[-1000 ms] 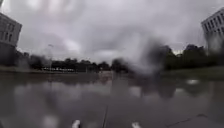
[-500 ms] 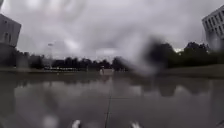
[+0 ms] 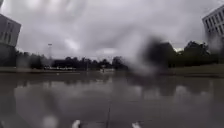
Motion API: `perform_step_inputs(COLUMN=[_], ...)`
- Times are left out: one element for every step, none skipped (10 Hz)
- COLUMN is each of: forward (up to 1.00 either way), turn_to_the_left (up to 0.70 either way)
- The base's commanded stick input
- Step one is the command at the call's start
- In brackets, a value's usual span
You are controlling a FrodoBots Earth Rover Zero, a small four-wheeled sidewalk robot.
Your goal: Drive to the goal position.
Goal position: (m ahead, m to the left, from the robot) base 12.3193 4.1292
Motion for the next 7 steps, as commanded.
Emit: perform_step_inputs(forward=[0.7,0.7,0.7,0.7,0.7,0.7,0.7], turn_to_the_left=[0.0,0.0,0.0,0.0,0.0,0.0,0.0])
